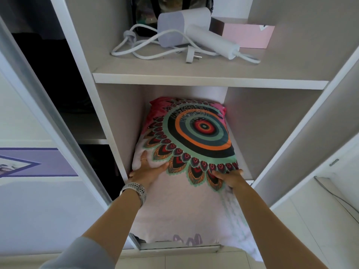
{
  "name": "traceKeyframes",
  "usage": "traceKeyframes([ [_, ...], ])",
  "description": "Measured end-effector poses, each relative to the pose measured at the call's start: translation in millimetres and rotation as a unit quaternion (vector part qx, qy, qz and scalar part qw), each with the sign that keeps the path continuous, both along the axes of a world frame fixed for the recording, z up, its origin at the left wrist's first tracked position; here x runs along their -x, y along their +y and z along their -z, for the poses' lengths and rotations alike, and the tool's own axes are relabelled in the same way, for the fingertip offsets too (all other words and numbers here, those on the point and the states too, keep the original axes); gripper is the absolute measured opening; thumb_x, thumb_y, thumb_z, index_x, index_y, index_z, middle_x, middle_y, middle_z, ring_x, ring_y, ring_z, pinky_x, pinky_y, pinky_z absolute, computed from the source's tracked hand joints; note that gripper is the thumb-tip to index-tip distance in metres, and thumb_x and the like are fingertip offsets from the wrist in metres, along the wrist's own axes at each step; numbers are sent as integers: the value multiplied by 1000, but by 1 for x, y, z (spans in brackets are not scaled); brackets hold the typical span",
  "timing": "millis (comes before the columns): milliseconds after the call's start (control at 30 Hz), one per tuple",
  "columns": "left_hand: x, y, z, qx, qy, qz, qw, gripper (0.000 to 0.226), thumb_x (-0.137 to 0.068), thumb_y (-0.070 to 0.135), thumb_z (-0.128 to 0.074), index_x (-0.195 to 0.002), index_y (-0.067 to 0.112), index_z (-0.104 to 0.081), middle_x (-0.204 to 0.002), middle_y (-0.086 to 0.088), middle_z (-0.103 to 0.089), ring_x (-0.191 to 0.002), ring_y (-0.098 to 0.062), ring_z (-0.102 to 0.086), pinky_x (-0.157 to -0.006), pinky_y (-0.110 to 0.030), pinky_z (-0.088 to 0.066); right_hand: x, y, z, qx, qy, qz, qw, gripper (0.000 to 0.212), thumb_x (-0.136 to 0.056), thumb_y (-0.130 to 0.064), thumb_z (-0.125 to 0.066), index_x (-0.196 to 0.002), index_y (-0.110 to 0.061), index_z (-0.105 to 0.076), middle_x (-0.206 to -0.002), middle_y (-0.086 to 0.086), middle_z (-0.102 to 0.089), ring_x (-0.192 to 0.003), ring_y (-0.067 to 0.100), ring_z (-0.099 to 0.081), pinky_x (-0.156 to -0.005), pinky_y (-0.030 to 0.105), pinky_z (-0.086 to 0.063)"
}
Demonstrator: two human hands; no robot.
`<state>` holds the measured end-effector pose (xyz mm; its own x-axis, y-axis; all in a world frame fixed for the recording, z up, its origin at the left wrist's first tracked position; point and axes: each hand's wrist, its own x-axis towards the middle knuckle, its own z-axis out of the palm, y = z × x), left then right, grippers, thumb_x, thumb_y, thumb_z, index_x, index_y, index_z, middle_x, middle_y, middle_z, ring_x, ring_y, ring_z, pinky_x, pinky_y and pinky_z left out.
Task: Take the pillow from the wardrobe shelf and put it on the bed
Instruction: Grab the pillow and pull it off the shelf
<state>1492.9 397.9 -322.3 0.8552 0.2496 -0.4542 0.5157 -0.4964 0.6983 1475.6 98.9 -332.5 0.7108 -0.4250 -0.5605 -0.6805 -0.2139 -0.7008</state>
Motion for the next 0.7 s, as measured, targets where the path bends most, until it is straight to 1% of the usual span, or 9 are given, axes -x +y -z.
traceKeyframes([
  [33,-1,-1,3,-2,-3,-9,1000,135,-32,94,-59,-148,57,-2,-161,-22,-21,-146,-45,-21,-115,-56,-29,-2,0,3,2,11,3,1000,122,-53,-50,-90,-137,-11,-12,-130,23,-48,-88,31,-52,-98,51,-46],
  [67,-3,-2,6,-2,-14,-14,1000,134,-31,91,-61,-148,55,-7,-158,-23,-27,-143,-44,-27,-113,-55,-33,-4,1,6,8,18,8,1000,126,-52,-51,-90,-139,-10,-10,-129,24,-48,-89,31,-52,-98,48,-44],
  [133,-5,-1,14,29,-52,-14,998,130,-32,83,-68,-147,46,-20,-150,-15,-44,-133,-38,-45,-107,-46,-42,-8,2,12,32,16,21,999,125,-52,-47,-92,-140,-9,-12,-138,26,-43,-122,44,-47,-107,55,-37],
  [200,-8,1,19,67,-78,-11,995,123,-36,74,-75,-144,38,-29,-140,-5,-54,-119,-30,-55,-97,-35,-45,-12,3,14,56,15,33,998,122,-53,-45,-93,-139,-7,-15,-142,28,-39,-135,46,-36,-110,59,-33],
  [400,-17,3,30,11,-81,22,996,96,-43,79,-70,-124,46,-28,-105,1,-54,-85,-26,-56,-76,-31,-46,-25,3,12,121,32,38,991,114,-58,-47,-90,-135,-1,-19,-141,28,-42,-133,46,-37,-111,56,-32],
  [467,-20,4,33,-3,-80,30,996,93,-46,80,-69,-123,47,-28,-107,0,-56,-83,-25,-55,-75,-31,-47,-27,3,17,112,22,40,993,110,-60,-43,-91,-134,-2,-21,-138,26,-48,-131,46,-42,-109,57,-33],
  [567,-24,4,39,-10,-81,39,996,100,-50,77,-70,-134,43,-27,-121,-6,-60,-98,-32,-62,-81,-34,-50,-28,4,22,91,-6,50,995,92,-61,-35,-92,-122,-6,-30,-129,23,-55,-123,45,-50,-105,58,-38],
  [633,-23,3,41,-15,-88,38,995,97,-51,77,-70,-132,43,-27,-116,-6,-59,-101,-34,-63,-82,-36,-52,-27,5,24,81,-24,52,995,83,-60,-33,-93,-115,-7,-37,-123,21,-60,-115,42,-57,-96,50,-47],
  [700,-21,2,41,-13,-103,37,994,90,-51,76,-70,-125,44,-30,-108,-2,-56,-90,-29,-60,-80,-35,-52,-25,4,24,80,-34,39,995,80,-59,-34,-93,-118,-5,-48,-119,19,-65,-109,38,-62,-90,44,-51],
])
